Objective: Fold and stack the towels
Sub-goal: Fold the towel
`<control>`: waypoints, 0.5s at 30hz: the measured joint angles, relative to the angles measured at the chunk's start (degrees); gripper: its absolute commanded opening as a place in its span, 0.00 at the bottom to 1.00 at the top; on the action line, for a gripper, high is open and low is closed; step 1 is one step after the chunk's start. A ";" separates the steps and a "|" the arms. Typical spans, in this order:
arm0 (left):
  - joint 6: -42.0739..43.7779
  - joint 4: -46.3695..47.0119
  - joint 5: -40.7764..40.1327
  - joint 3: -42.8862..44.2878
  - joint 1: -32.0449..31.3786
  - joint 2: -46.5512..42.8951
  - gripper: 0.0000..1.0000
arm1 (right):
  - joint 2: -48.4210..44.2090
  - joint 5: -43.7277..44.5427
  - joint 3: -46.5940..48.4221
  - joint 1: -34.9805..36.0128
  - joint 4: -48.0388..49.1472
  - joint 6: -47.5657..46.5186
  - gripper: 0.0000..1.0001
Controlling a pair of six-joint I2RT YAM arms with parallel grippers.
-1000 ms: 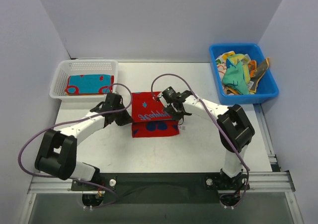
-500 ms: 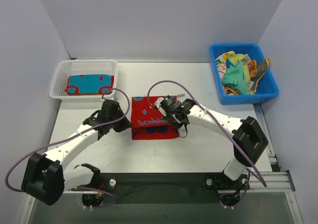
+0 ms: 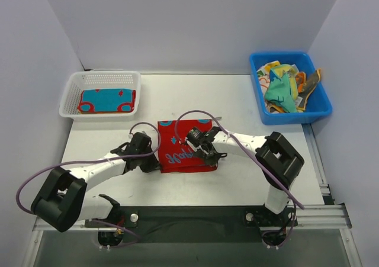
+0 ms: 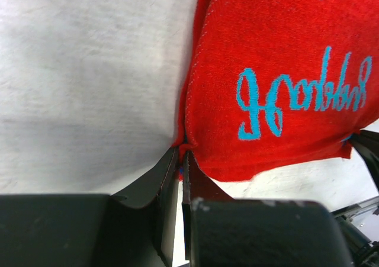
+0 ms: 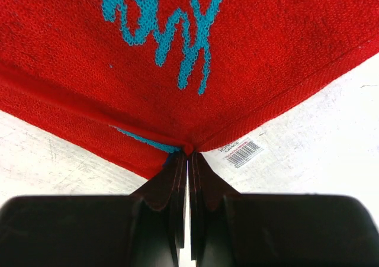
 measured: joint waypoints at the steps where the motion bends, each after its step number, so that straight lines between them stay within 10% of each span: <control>1: -0.31 0.87 0.04 0.00 -0.11 0.44 0.00 | 0.15 0.02 0.11 -0.02 -0.07 0.15 0.00; 15: 3.61 2.71 0.55 10.71 6.34 12.44 0.00 | 1.92 -1.33 3.50 -7.58 1.86 3.04 0.00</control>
